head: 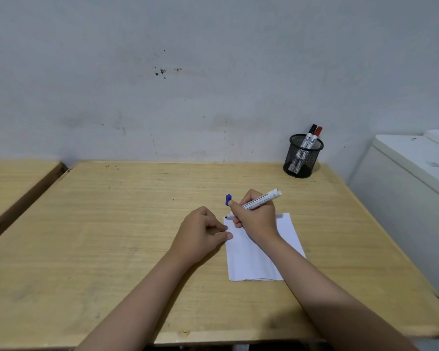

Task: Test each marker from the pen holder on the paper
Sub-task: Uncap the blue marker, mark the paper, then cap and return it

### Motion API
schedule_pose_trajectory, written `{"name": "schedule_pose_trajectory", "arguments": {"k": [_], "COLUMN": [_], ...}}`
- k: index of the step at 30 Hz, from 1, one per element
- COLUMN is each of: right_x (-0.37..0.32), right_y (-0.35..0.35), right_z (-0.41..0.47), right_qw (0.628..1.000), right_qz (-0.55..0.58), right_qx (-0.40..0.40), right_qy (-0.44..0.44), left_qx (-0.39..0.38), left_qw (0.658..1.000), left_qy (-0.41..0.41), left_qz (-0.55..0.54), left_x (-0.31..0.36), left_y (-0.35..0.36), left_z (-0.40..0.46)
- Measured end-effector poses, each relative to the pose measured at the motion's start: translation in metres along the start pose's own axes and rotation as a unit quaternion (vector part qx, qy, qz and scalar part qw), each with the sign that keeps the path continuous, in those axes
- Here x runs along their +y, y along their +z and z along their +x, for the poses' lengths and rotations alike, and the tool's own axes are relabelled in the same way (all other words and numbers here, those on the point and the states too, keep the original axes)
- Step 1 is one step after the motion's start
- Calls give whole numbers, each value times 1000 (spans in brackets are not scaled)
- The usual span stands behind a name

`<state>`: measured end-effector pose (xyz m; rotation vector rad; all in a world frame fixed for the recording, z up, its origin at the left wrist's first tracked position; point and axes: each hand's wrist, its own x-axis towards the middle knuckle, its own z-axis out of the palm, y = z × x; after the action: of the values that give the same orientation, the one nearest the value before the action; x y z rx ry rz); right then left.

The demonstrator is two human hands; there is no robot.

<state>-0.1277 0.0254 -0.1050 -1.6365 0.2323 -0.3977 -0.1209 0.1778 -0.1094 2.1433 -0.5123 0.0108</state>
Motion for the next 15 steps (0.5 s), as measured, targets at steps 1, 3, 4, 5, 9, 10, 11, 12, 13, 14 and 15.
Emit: {"name": "schedule_pose_trajectory", "arguments": {"k": [1,3,4,5,9,10,11,12,13,14,15], "right_x": [1,2,3,3,2,1,1,1,1,0,0], "right_y": [0,0,1,1,1,1,0,0,0,-1,-1], "right_z": [1,2,2,2,4,4,5,5,6,7,7], "right_qw": [1000,1000,1000,1000,1000,1000,999,999,999,999,998], "right_qz": [1,0,-4,-10,-15,-14,-16,-19,-22,-25,-27], "right_qx": [-3,-8,-11,-13,-17,-20,-24,-29,-33,-38,-42], "right_qy": [-1,-3,-3,-2,7,10,13,18,24,29,33], "left_qx": [0,2,3,4,3,3,3,3,2,2,3], "left_qw": [1000,1000,1000,1000,1000,1000,1000,1000,1000,1000,1000], "left_qy": [0,-1,-2,-3,-10,-12,-13,-13,-10,-7,-4], "left_qz": [3,8,9,9,3,2,2,3,6,8,10], "left_x": [0,1,2,2,2,2,2,1,1,1,2], "left_y": [0,0,-1,-1,-1,-1,-1,-1,0,0,0], "left_z": [0,0,0,0,1,1,1,2,2,2,1]}}
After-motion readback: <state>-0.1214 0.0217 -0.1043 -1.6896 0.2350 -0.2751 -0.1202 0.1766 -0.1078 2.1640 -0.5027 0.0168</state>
